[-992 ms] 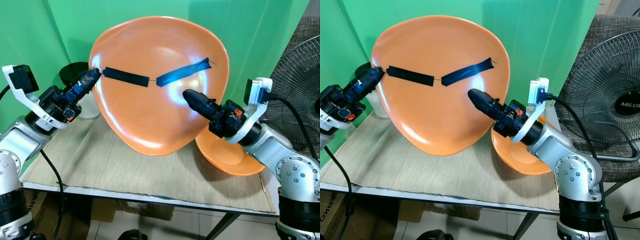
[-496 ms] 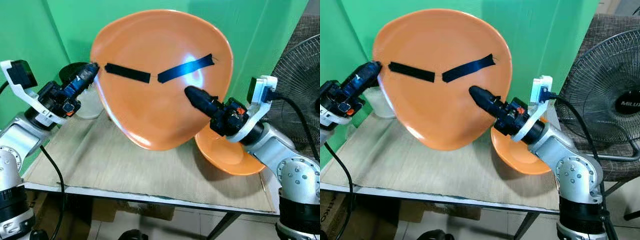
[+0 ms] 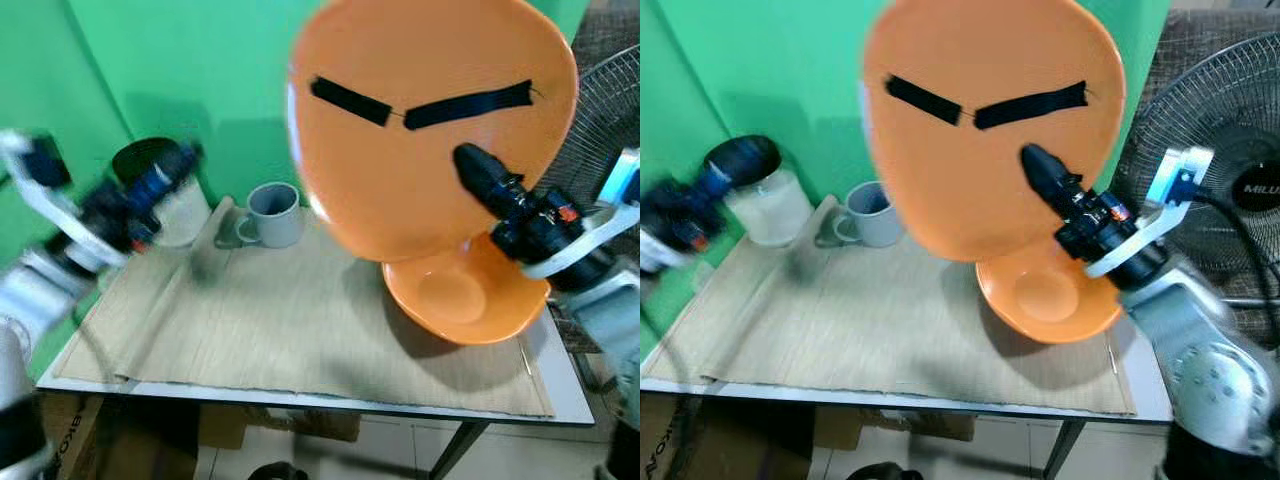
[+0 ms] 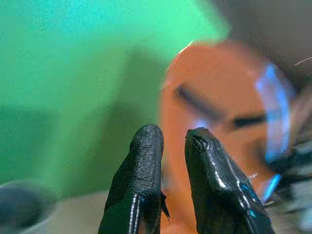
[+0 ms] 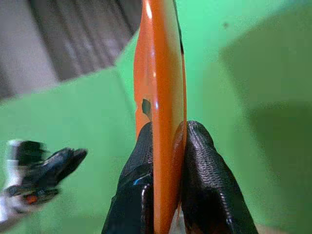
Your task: Setting the table
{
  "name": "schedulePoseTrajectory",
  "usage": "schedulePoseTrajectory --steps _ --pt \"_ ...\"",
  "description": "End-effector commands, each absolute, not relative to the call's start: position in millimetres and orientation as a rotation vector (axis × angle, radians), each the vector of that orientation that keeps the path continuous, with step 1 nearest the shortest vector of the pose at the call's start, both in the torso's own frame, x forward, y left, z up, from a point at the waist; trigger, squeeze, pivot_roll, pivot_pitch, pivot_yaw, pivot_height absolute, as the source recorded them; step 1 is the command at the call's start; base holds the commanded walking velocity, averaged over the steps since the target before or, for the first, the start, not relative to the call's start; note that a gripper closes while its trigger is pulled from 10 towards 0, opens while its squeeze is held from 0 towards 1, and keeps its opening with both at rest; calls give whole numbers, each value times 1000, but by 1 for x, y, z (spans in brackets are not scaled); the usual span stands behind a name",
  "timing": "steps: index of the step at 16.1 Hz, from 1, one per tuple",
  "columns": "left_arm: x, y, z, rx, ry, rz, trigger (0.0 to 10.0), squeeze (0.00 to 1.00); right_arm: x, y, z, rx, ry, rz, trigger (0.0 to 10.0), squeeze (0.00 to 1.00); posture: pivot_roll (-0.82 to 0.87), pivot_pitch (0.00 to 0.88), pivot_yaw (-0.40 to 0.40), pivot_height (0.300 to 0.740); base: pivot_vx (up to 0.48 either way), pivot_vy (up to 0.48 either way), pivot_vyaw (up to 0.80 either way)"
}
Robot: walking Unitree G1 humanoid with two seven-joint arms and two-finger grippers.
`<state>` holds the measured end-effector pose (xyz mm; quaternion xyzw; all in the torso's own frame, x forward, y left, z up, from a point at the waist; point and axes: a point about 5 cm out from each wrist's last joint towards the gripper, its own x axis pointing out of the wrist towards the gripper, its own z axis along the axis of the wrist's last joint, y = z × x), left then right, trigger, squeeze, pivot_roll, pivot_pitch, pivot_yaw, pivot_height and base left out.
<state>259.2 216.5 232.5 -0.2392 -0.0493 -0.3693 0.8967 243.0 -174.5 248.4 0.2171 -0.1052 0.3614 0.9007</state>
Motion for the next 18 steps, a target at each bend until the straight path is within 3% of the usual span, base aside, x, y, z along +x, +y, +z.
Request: schedulePoseTrajectory --steps 1,2,3,7,11,18 --pt "263 208 237 -371 -126 -663 10000 0 236 -161 260 380 -259 759 7686 0 -5 0 137 740 0 0 0" --pt "264 204 237 -351 -148 -605 10000 0 236 -160 260 360 -256 720 7686 0 -9 0 134 740 0 0 0" --pt "267 193 231 -234 -116 -504 10000 0 238 -158 258 311 -241 618 10000 0 9 0 110 740 0 0 0" --pt "270 176 220 64 -117 -382 10000 0 236 -149 255 196 -253 504 10000 0 28 0 79 740 0 0 0" --pt "275 159 212 156 -197 -221 10000 0 241 -144 257 -66 -372 281 10000 0 55 0 55 740 0 0 0" --pt "278 154 215 188 -249 -193 10000 0 244 -142 251 -7 -395 125 10000 0 39 0 70 740 0 0 0"
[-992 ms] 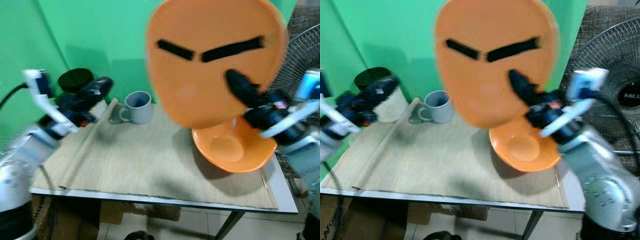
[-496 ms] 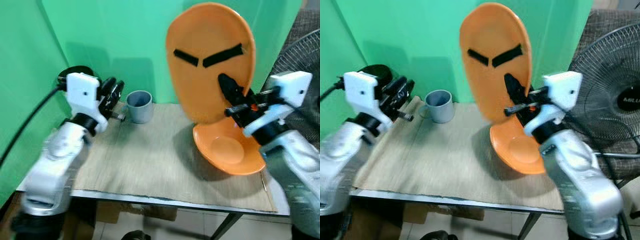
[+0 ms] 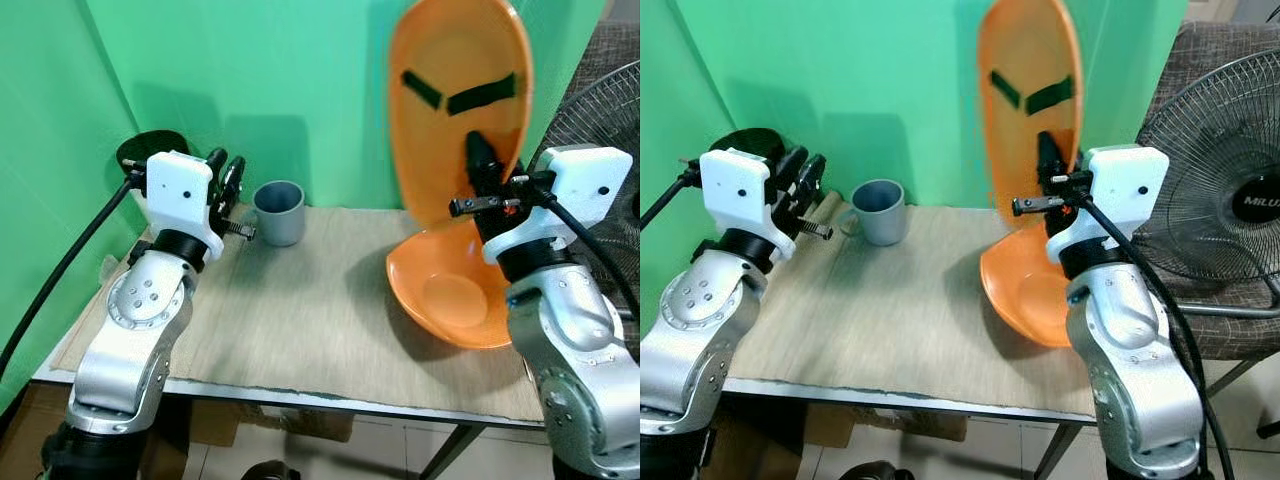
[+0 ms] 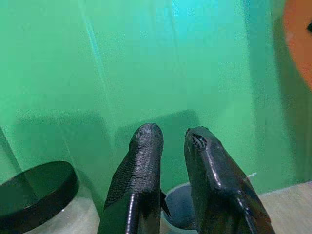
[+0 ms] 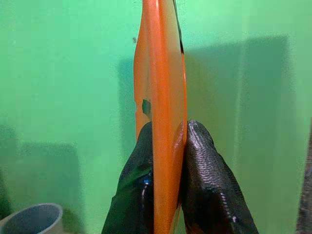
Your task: Setting the table
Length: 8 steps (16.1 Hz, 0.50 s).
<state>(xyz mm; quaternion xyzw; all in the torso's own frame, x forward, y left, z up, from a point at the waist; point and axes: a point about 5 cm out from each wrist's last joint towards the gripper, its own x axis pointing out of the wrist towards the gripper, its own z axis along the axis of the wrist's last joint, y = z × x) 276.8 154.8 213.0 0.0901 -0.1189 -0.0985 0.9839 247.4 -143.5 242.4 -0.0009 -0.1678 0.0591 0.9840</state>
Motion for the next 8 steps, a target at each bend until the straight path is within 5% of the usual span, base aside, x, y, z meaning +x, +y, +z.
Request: schedulePoseTrajectory --steps 1,8 --pt "279 151 216 184 -255 -202 10000 0 246 -142 249 33 -378 144 10000 0 34 0 83 740 0 0 0" --pt "281 146 214 193 -257 -229 10000 0 249 -130 241 48 -322 239 10000 0 23 0 84 740 0 0 0"
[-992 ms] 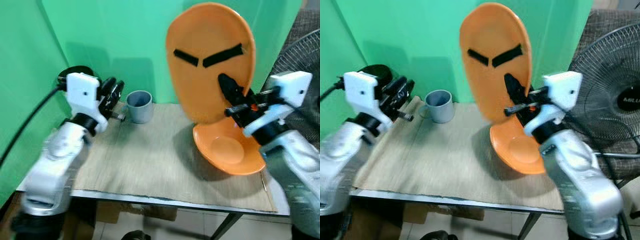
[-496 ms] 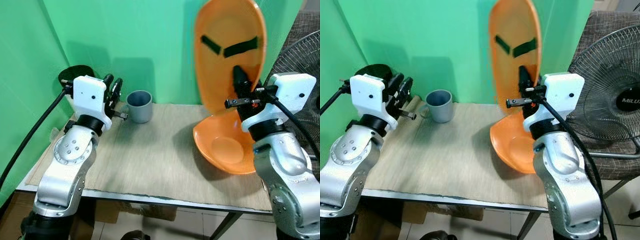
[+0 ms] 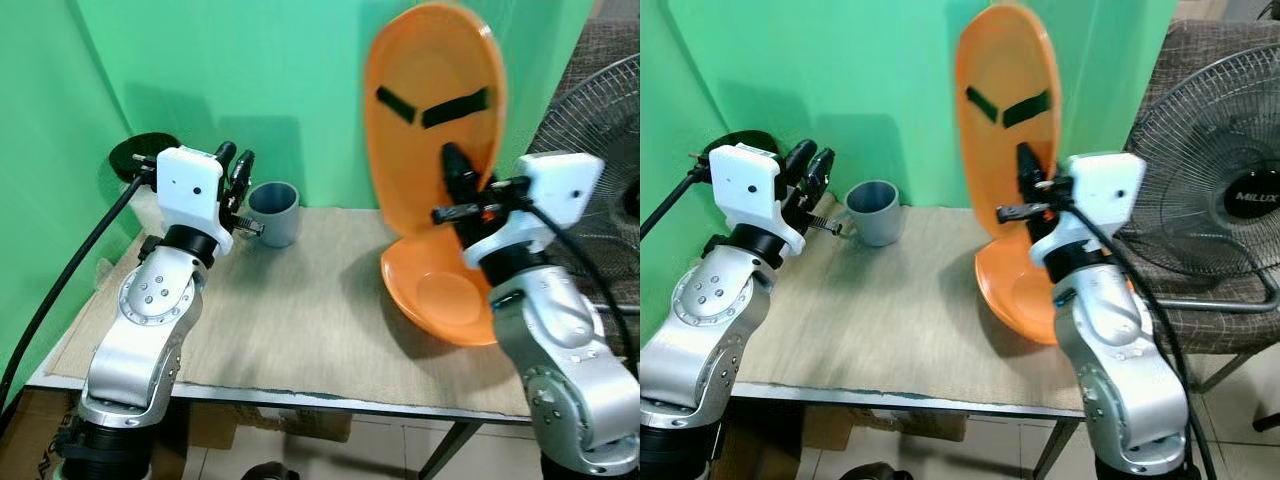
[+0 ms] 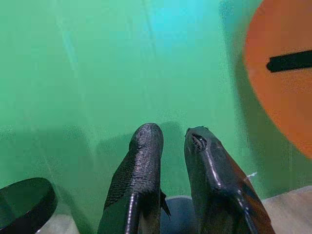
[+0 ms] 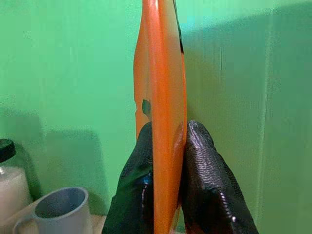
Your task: Setting the table
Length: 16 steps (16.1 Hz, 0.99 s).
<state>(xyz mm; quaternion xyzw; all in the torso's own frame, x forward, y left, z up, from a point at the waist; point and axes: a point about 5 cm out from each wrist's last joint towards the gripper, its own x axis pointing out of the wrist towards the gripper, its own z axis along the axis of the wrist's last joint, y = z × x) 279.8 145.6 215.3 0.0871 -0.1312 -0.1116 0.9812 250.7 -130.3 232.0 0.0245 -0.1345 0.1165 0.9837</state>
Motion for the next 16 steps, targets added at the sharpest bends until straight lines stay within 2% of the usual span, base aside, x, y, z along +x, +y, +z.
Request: schedulePoseTrajectory --steps 1,13,16 --pt "281 147 212 190 -251 -221 10000 0 249 -129 241 53 -320 244 10000 0 26 0 85 740 0 0 0" --pt "283 145 212 185 -251 -225 10000 0 251 -132 241 47 -318 233 10000 0 21 0 84 740 -262 0 0" --pt "287 146 210 133 -226 -202 10000 0 255 -140 246 38 -355 177 10000 0 12 0 86 740 0 0 0"
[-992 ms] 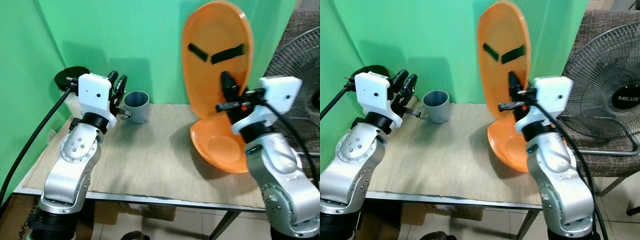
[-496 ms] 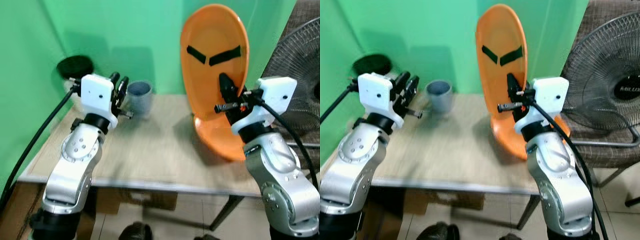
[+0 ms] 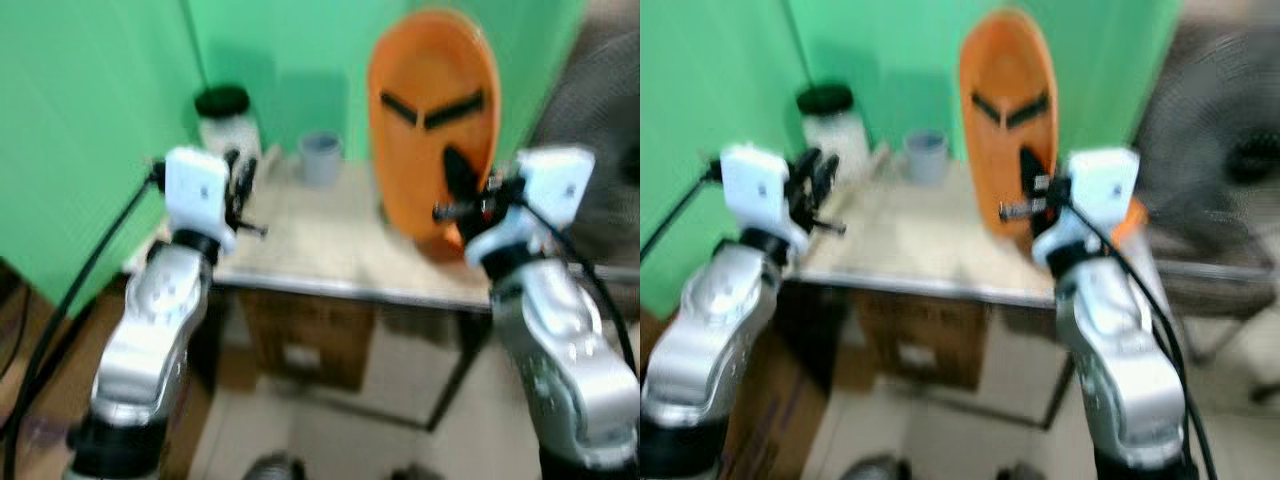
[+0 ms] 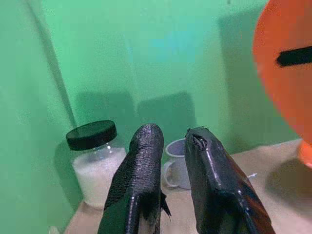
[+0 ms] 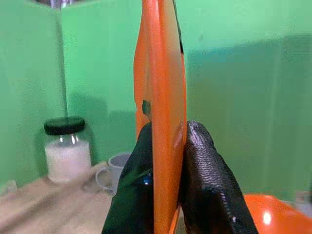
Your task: Setting the table
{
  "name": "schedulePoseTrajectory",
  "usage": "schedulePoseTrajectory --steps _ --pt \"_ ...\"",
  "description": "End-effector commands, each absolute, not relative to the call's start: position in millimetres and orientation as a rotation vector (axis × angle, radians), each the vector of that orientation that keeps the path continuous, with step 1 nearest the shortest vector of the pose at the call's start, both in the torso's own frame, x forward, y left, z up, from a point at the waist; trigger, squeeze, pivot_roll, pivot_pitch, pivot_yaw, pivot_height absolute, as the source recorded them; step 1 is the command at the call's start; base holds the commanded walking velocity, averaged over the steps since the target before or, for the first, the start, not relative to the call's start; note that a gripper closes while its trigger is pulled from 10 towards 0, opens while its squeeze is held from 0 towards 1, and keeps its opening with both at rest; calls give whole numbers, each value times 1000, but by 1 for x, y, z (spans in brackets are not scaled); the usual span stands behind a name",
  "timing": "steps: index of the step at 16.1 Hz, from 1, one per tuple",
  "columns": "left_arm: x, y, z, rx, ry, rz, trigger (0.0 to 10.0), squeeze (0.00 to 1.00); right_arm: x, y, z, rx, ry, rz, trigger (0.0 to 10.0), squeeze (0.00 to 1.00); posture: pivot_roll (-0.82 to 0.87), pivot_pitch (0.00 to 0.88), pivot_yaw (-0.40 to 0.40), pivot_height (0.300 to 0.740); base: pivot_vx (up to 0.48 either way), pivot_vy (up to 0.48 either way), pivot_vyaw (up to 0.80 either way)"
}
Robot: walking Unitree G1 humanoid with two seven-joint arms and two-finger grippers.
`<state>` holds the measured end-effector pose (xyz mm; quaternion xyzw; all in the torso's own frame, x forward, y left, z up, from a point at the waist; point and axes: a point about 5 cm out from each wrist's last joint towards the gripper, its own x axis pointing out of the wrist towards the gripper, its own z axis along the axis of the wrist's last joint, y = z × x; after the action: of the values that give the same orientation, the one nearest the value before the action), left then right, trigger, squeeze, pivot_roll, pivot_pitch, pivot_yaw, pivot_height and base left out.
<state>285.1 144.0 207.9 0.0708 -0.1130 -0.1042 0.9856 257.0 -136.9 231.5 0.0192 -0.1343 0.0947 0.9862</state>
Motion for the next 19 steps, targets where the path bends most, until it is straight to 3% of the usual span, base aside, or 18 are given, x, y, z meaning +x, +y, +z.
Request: schedulePoseTrajectory --steps 1,6,8,15,17,19 --pt "288 144 207 119 -206 -203 10000 0 256 -142 246 51 -354 155 10000 0 10 0 85 740 0 0 0" --pt "297 136 199 152 -157 -175 10000 0 256 -147 242 -101 -342 120 10000 0 -18 0 81 740 0 0 0" --pt "301 138 204 131 -218 -98 10000 0 257 -150 240 -95 -325 111 10000 0 -21 0 90 740 0 0 0" --pt "304 132 215 96 -331 -110 10000 0 257 -151 240 -1 -315 82 10000 0 -24 0 96 740 0 0 -800" --pt "304 133 216 54 -277 -195 10000 0 257 -149 240 -17 -321 78 10000 0 -29 0 96 740 0 0 -800" --pt "304 138 210 69 -245 -173 10000 0 257 -146 238 -34 -303 100 10000 0 -30 0 97 740 0 0 -800"
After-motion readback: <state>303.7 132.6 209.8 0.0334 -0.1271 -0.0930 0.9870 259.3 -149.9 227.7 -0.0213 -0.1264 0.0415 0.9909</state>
